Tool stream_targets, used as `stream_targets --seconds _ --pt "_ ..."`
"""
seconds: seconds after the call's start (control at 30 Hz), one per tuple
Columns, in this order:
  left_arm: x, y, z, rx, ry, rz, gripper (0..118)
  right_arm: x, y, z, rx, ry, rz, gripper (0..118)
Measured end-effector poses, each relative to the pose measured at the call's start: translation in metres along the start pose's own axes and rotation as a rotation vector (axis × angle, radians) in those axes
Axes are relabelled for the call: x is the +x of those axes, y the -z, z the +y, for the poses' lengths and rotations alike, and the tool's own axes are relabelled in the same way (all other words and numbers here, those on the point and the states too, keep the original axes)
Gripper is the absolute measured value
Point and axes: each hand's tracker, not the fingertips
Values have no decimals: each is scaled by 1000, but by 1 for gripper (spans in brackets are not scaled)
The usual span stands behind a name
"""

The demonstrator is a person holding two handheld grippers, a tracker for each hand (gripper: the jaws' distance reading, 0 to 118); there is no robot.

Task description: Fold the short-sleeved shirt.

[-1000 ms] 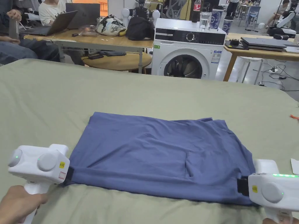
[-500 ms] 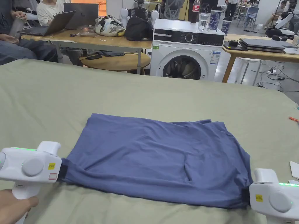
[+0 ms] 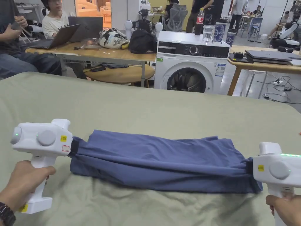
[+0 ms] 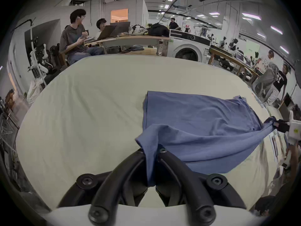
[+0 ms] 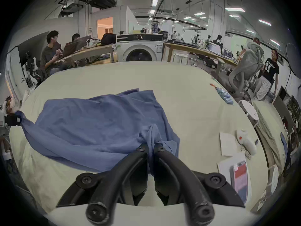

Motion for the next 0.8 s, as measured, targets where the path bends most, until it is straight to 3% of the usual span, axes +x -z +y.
stream_targets --seconds 0.37,0.43,0.5,0.53,0.57,0.63,0.8 --pt "6 73 15 -131 6 37 0 -6 83 9 -84 -17 -13 4" --pt "8 70 16 -127 9 37 1 -6 83 10 -75 0 -10 11" --pt "10 62 18 -105 2 35 14 -6 73 11 -15 23 -20 37" --pt "10 53 18 -70 -11 21 30 -8 65 12 26 36 -26 51" --pt "11 46 18 -37 -24 6 46 -9 57 13 54 45 -23 56" --pt "15 26 15 32 -57 -39 56 -17 35 11 139 70 -2 56" --pt "33 -16 -8 195 -16 -122 56 -52 -19 -3 296 57 12 55"
